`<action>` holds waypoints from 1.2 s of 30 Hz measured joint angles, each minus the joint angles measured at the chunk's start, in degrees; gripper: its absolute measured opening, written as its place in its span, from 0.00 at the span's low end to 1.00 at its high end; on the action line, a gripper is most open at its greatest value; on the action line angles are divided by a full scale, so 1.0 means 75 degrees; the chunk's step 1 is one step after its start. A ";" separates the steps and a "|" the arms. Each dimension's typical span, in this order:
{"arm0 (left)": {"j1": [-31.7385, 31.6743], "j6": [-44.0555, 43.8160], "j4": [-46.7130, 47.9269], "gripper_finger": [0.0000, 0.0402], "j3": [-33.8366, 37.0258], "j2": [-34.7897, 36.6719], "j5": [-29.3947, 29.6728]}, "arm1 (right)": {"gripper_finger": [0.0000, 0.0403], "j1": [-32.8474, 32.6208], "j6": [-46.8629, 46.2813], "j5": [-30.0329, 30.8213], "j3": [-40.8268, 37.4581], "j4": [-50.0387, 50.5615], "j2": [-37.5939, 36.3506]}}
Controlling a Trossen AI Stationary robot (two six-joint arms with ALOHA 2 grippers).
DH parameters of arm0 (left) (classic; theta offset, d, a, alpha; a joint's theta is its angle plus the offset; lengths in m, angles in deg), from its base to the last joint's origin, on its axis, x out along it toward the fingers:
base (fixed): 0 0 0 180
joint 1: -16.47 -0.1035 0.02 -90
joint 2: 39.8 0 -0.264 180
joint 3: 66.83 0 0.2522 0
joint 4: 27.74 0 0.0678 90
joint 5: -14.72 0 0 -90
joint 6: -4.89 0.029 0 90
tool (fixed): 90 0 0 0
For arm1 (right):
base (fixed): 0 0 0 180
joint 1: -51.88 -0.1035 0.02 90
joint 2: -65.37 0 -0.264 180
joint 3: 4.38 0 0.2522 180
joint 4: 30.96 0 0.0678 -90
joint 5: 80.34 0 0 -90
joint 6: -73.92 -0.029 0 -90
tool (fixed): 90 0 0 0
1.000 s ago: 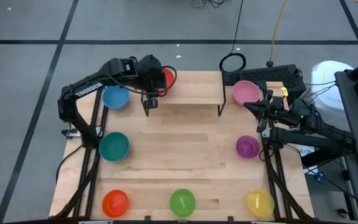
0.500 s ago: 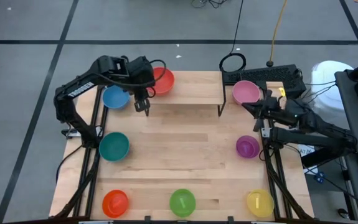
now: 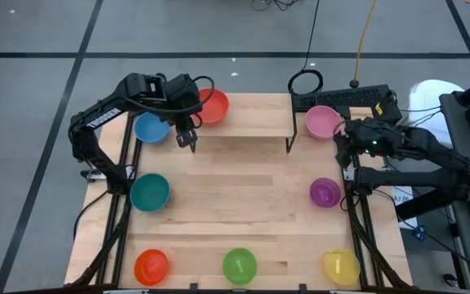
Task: Place and stack bowls onto a shelf
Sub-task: Stack the pink bowl on top of the orange bowl on the shelf
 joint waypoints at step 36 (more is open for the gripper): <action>-0.0003 0.0230 0.0000 0.29 0.0000 0.0004 -0.0006 | 0.07 0.1192 0.1803 -0.0339 0.0417 -0.0765 0.2504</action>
